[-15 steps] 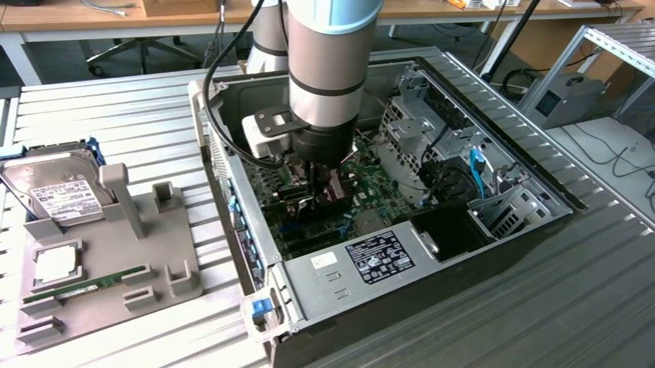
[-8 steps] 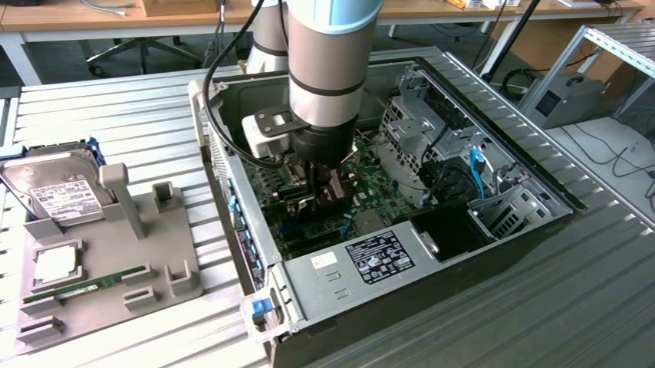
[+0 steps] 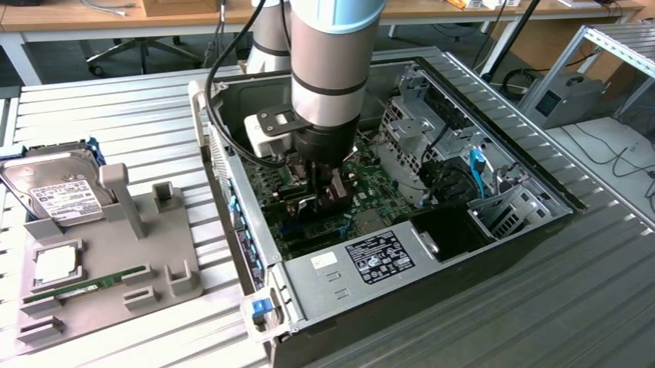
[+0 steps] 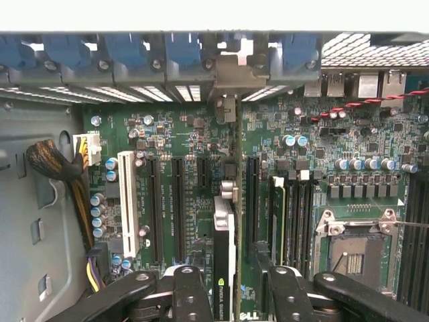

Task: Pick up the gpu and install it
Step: 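Insert the gpu into the slot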

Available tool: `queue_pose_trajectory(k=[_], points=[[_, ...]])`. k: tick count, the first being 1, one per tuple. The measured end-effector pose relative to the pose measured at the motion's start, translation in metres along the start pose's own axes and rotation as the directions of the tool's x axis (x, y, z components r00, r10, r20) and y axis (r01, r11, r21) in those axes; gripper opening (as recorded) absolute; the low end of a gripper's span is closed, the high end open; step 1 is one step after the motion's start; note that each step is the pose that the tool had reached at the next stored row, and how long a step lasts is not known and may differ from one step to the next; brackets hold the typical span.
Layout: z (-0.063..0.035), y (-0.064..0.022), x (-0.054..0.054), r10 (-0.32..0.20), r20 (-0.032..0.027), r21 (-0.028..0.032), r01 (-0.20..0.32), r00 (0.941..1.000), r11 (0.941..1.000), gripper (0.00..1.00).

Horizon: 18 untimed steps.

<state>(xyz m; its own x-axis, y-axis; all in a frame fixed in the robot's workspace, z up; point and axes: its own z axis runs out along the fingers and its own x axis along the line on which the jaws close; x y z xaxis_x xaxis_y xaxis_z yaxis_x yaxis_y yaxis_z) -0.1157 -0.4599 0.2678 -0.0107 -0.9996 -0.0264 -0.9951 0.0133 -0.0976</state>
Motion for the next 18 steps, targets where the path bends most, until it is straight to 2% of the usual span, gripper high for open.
queue_pose_trajectory(k=[7, 8, 10, 12, 16, 18], points=[[0.0001, -0.0016, 0.0000, 0.000, 0.0000, -0.0013, 0.000, 1.0000, 1.0000, 0.40], [0.0002, -0.0019, 0.0000, 0.000, 0.0001, -0.0040, 0.000, 1.0000, 1.0000, 0.40], [0.0002, -0.0027, 0.0000, 0.001, -0.0005, -0.0242, -0.001, 1.0000, 0.9997, 0.40], [0.0003, -0.0038, 0.0000, 0.002, -0.0007, -0.0473, -0.002, 1.0000, 0.9989, 0.40], [0.0005, -0.0069, 0.0000, 0.003, -0.0013, -0.0706, -0.003, 1.0000, 0.9975, 0.40], [0.0010, -0.0108, -0.0001, 0.004, -0.0005, -0.0847, -0.004, 1.0000, 0.9964, 0.40]])
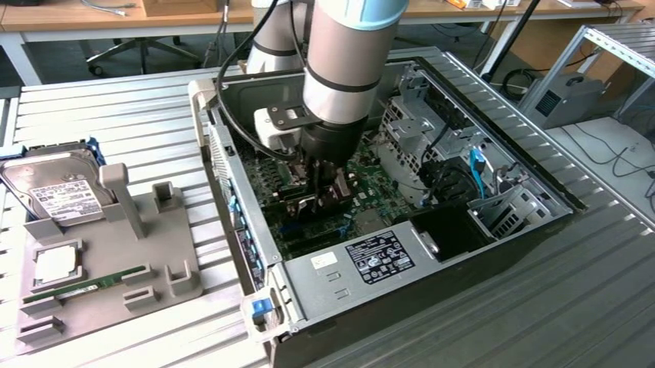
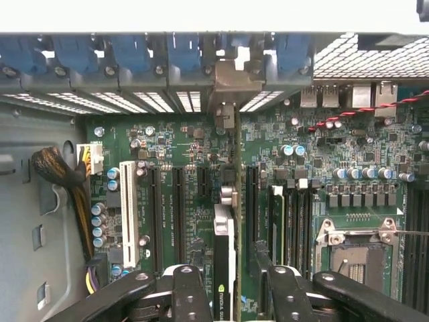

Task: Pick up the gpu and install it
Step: 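Insert the gpu into the slot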

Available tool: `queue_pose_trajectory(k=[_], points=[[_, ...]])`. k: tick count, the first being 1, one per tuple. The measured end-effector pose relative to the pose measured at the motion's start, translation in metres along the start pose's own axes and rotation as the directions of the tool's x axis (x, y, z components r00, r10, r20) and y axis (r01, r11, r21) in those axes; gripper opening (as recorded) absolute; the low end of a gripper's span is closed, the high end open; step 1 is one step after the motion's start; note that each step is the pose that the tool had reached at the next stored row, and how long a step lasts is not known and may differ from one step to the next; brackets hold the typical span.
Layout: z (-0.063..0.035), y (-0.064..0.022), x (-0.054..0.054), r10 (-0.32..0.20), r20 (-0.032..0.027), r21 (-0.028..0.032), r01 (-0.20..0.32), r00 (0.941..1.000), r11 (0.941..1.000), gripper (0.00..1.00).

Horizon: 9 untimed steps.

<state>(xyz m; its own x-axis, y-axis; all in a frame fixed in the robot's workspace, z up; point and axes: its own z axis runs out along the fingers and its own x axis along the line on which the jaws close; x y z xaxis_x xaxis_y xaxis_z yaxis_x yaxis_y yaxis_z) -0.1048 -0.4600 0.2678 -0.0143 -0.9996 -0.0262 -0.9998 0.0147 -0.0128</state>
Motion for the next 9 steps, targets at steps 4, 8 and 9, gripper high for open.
queue_pose_trajectory(k=[4, 8, 9], points=[[0.0000, -0.0004, 0.0000, 0.000, -0.0001, -0.0008, 0.000, 1.0000, 1.0000, 0.40], [0.0000, -0.0004, 0.0000, 0.000, -0.0001, -0.0008, 0.000, 1.0000, 1.0000, 0.40], [0.0000, -0.0004, 0.0000, 0.000, -0.0001, -0.0008, 0.000, 1.0000, 1.0000, 0.40]])
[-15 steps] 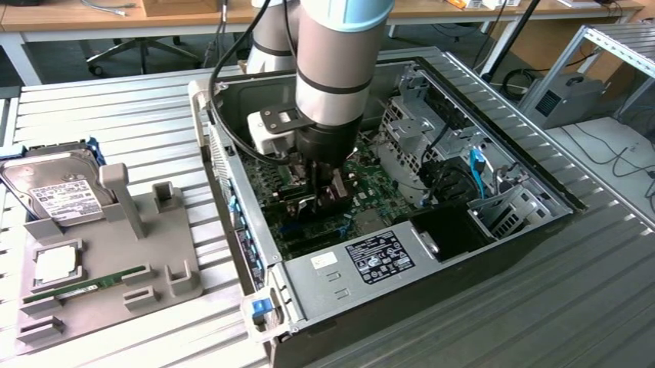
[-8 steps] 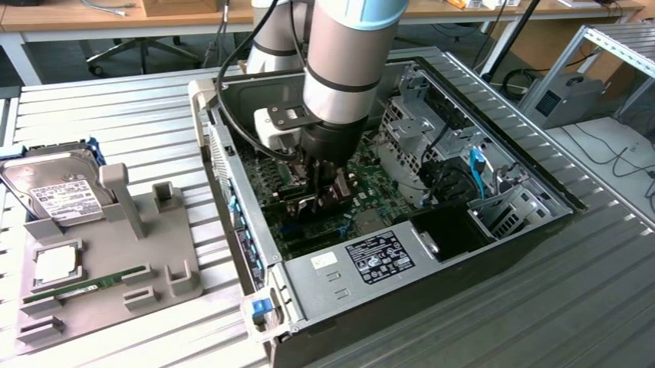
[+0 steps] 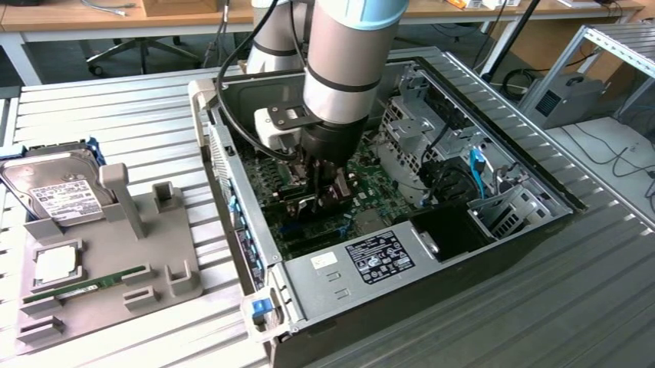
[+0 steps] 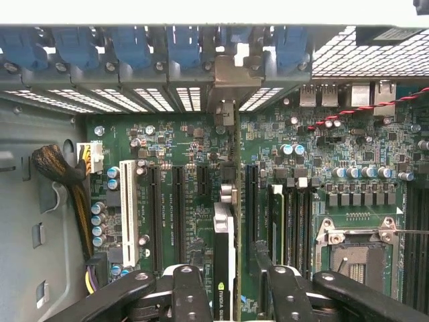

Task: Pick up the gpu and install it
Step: 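Insert the gpu into the slot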

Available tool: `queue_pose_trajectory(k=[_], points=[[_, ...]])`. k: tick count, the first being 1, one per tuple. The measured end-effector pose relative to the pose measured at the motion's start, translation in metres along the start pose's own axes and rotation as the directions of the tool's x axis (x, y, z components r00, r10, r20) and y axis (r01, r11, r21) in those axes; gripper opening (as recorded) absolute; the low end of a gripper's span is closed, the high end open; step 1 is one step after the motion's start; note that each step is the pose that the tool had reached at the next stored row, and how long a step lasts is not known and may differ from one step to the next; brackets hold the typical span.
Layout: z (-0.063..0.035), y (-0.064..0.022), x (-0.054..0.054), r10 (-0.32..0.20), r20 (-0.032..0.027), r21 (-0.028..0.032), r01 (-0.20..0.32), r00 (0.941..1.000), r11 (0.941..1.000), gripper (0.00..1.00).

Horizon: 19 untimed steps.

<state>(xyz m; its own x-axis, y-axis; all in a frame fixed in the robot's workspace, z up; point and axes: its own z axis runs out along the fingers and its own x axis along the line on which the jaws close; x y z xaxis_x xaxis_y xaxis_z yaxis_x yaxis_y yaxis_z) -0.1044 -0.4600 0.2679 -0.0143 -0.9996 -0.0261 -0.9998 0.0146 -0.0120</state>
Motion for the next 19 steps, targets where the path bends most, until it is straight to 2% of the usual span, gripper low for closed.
queue_pose_trajectory(k=[5, 7, 19], points=[[0.0000, 0.0000, 0.0000, 0.000, -0.0001, 0.0000, 0.000, 1.0000, 1.0000, 0.38], [0.0000, 0.0000, 0.0000, 0.000, -0.0001, 0.0000, 0.000, 1.0000, 1.0000, 0.26], [-0.0003, 0.0004, 0.0000, 0.000, 0.0003, 0.0016, 0.000, 1.0000, 1.0000, 0.26]])
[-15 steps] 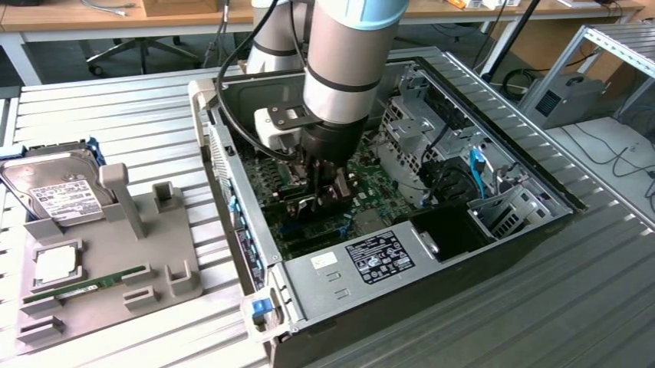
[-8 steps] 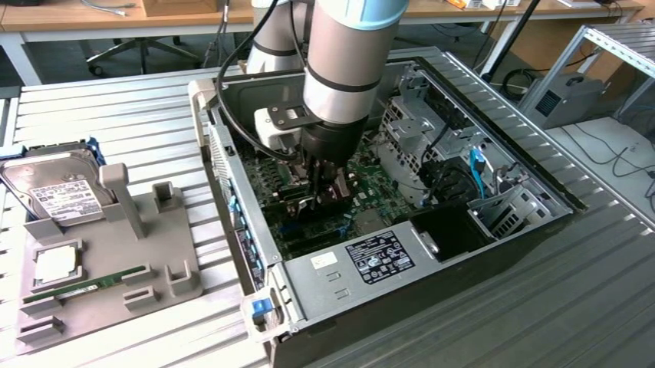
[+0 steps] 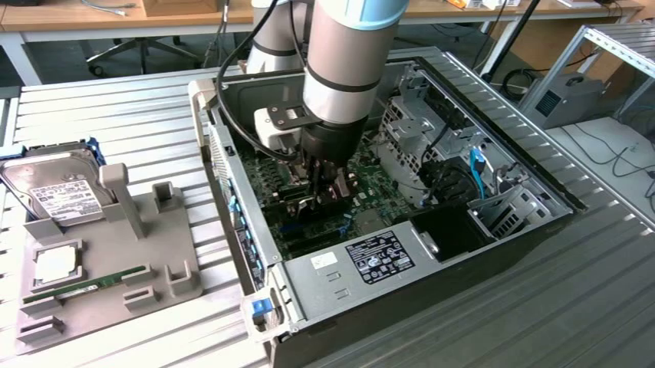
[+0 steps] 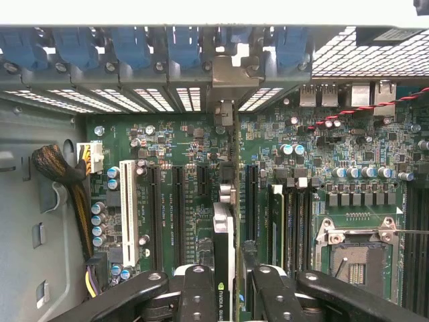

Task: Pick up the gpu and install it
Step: 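Insert the gpu into the slot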

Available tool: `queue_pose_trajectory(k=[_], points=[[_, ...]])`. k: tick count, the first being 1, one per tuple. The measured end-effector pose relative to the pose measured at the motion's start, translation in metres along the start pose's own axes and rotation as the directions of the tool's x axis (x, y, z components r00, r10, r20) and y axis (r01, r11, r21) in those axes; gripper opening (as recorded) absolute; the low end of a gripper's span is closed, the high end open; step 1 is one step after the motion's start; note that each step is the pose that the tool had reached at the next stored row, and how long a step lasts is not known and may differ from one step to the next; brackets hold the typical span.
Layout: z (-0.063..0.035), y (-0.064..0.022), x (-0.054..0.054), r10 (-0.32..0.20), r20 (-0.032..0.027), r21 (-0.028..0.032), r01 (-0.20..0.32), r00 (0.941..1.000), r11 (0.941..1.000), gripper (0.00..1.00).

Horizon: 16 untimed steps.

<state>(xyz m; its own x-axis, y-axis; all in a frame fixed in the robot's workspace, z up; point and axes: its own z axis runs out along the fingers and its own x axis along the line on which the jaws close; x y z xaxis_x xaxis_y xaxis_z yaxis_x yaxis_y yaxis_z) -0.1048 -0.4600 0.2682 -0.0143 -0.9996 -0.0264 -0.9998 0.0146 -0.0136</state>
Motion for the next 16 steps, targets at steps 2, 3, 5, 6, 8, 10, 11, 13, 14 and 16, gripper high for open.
queue_pose_trajectory(k=[2, 3, 5, 6, 8, 10, 11, 13, 14, 16], points=[[-0.0011, 0.0000, -0.0001, 0.000, 0.0001, 0.0005, 0.000, 1.0000, 1.0000, 0.26], [-0.0023, 0.0000, 0.0000, 0.000, -0.0007, 0.0007, 0.000, 1.0000, 1.0000, 0.26], [-0.0031, 0.0001, -0.0001, 0.000, -0.0004, 0.0032, 0.000, 1.0000, 1.0000, 0.26], [-0.0031, 0.0001, -0.0001, 0.000, -0.0002, 0.0046, 0.000, 1.0000, 1.0000, 0.26], [-0.0032, 0.0005, -0.0001, 0.000, -0.0001, 0.0095, 0.000, 1.0000, 1.0000, 0.26], [-0.0032, 0.0020, -0.0001, -0.001, 0.0010, 0.0248, 0.001, 1.0000, 0.9997, 0.26], [-0.0032, 0.0032, 0.0000, -0.001, 0.0015, 0.0323, 0.001, 1.0000, 0.9995, 0.26], [-0.0032, 0.0045, 0.0000, -0.001, 0.0024, 0.0413, 0.001, 1.0000, 0.9991, 0.26], [-0.0032, 0.0048, 0.0000, -0.001, 0.0028, 0.0438, 0.001, 1.0000, 0.9990, 0.26], [-0.0031, 0.0048, 0.0000, -0.001, 0.0031, 0.0447, 0.001, 1.0000, 0.9990, 0.26]])
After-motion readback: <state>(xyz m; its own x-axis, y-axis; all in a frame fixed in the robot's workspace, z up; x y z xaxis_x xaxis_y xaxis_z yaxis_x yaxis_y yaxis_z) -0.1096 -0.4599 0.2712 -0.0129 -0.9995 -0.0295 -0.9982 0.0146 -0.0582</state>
